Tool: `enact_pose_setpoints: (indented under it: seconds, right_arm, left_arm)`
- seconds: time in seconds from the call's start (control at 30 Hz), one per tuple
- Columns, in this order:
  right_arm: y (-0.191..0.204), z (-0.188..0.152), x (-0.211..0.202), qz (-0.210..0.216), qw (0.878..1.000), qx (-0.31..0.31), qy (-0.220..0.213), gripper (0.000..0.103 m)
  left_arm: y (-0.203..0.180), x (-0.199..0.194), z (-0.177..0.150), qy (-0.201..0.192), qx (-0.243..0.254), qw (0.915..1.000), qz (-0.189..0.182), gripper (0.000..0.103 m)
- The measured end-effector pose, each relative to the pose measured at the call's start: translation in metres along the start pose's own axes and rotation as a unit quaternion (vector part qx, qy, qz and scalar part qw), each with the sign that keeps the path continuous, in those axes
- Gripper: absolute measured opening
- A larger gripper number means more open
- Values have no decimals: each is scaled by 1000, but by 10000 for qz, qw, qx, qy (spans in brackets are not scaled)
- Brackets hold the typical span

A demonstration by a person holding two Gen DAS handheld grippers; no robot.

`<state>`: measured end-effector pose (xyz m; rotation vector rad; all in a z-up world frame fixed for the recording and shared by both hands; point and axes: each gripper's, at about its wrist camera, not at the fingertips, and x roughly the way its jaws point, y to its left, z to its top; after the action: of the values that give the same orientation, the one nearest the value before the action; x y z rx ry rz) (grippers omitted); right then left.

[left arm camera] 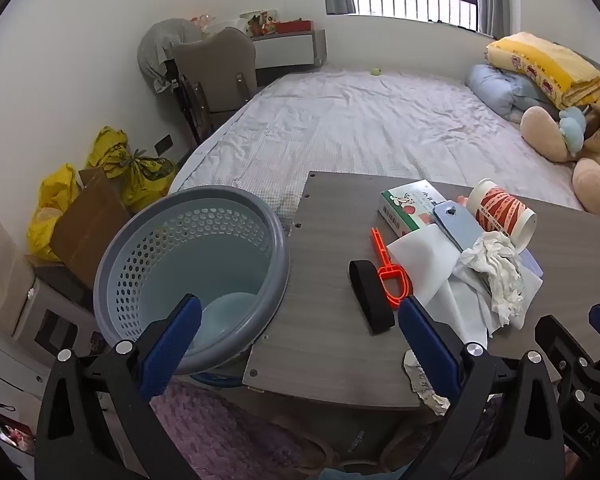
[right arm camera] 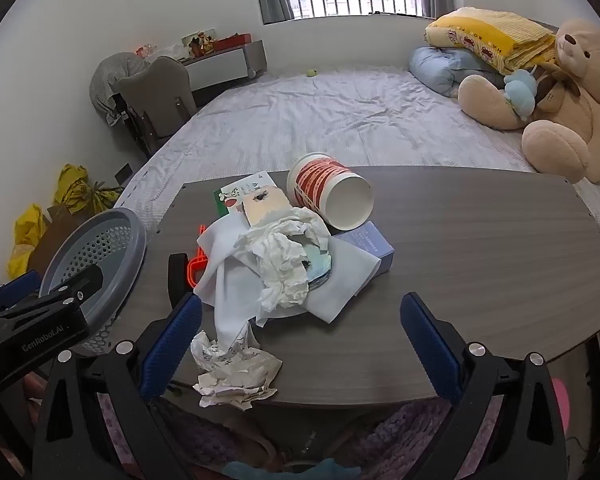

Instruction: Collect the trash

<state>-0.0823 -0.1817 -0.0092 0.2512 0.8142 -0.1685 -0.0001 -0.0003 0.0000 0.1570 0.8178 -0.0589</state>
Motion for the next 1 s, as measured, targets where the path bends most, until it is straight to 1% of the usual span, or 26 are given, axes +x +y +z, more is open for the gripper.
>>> enact_pose_setpoints:
  seconds: [0.17, 0.23, 0.33, 0.4, 0.47, 1.0]
  right_arm:
    - [-2, -1, 0, -18, 10000, -1, -30, 95]
    - [3, 1, -7, 4, 10000, -10, -54, 95]
    - [6, 4, -10, -3, 10000, -33, -71, 95]
    - [2, -3, -11, 39, 9999, -39, -129, 95]
    - [2, -3, -13, 47, 9999, -42, -147, 95]
    - [7, -5, -20, 93, 9997, -83, -231, 95]
  left_arm:
    - [0, 0, 1, -4, -22, 10000, 67, 97]
    - [-4, -6, 1, -16, -50, 10000, 82, 97]
    - [-3, -5, 1, -53, -60, 9999, 62, 97]
    - [2, -10, -2, -98, -85, 9999, 32, 97]
    - [5, -12, -3, -109, -84, 9999, 12, 97]
    - [8, -20, -4, -198, -123, 9997, 0, 97]
